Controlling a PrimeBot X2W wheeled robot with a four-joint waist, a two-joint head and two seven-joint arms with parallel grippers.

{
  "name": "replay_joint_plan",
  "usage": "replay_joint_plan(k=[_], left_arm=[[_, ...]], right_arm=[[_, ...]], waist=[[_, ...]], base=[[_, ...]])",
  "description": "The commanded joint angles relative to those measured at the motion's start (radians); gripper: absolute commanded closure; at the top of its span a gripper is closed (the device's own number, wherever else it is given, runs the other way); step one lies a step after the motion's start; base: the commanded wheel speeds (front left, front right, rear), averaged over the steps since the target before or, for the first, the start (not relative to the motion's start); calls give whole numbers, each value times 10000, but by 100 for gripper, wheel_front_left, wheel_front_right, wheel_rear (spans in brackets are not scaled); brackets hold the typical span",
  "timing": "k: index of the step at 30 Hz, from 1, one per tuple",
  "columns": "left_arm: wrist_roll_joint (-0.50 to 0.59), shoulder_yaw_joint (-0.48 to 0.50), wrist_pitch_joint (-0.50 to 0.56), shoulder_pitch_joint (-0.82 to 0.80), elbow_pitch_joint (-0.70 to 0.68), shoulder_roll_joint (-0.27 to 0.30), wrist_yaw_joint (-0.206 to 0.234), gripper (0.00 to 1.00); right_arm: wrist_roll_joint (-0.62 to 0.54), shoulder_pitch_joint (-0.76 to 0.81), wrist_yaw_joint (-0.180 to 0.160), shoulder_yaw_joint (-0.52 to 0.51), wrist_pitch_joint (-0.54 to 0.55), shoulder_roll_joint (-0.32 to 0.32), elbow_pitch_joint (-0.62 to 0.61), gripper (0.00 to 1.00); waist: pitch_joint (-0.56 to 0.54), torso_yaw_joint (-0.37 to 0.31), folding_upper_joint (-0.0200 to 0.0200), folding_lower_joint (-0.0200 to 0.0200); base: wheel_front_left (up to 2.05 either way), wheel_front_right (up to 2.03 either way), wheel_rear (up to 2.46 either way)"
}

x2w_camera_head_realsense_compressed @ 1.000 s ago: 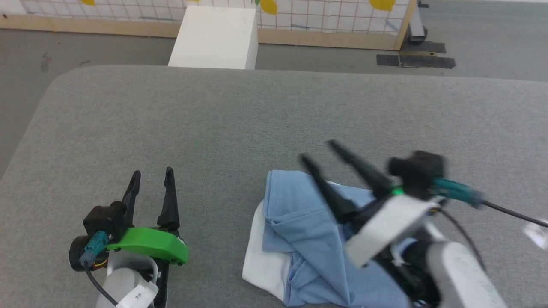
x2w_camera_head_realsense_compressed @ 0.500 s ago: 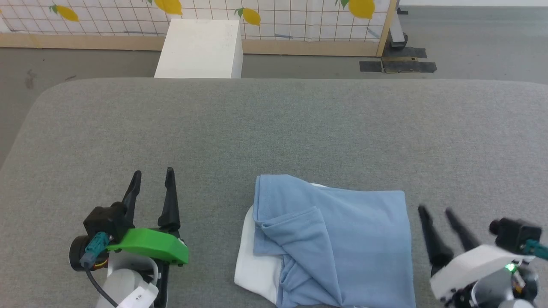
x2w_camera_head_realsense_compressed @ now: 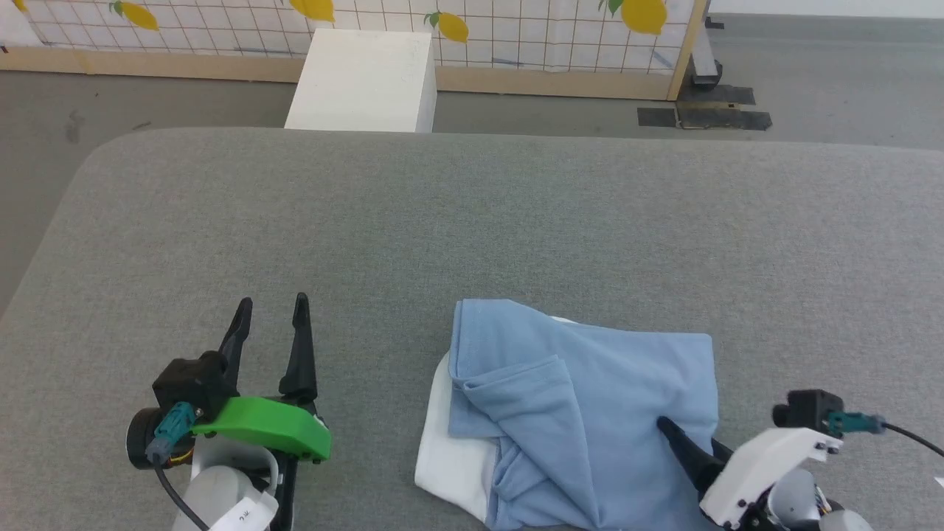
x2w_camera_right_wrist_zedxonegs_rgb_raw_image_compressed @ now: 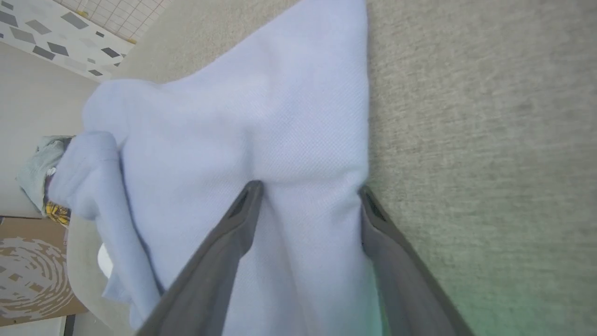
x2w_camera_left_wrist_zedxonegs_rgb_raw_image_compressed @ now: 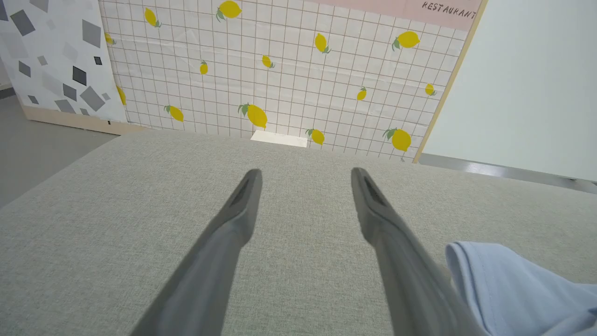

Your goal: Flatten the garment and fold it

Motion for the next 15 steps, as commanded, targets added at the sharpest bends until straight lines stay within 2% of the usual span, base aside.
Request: replay_joint_plan(k=[1, 2, 3, 6, 8, 12, 15], left_arm=[[28, -2, -45, 90, 30, -46, -48, 0], [26, -1, -45, 87, 32, -46, -49, 0], [23, 4, -45, 83, 34, -47, -45, 0], [12, 39, -45, 84, 27, -49, -18, 0], [-6, 108, -45, 121, -13, -50, 23, 0], [-43, 239, -45, 199, -141, -52, 86, 0], [-55, 355, -45, 203, -258, -53, 112, 0]], right_arm=[[21, -123, -13, 240, 258, 54, 336, 31], [-11, -192, -13, 295, 323, 54, 421, 60], [-92, -273, -13, 344, 368, 54, 471, 100], [-547, -484, -13, 365, 407, 54, 334, 100], [-1313, -662, -13, 350, 490, 54, -25, 100], [-3517, -1184, -13, 499, 1137, 55, -1396, 100], [-5391, -1747, -13, 1052, 1787, -133, -2585, 100]], waist=[[14, 27, 0, 0], [19, 33, 0, 0], [23, 35, 0, 0], [35, -11, 0, 0], [42, -132, 0, 0], [131, -531, 0, 0], [250, -951, 0, 0]], base=[[0, 0, 0], [0, 0, 0], [0, 0, 0], [0, 0, 0], [0, 0, 0], [0, 0, 0], [0, 0, 0]])
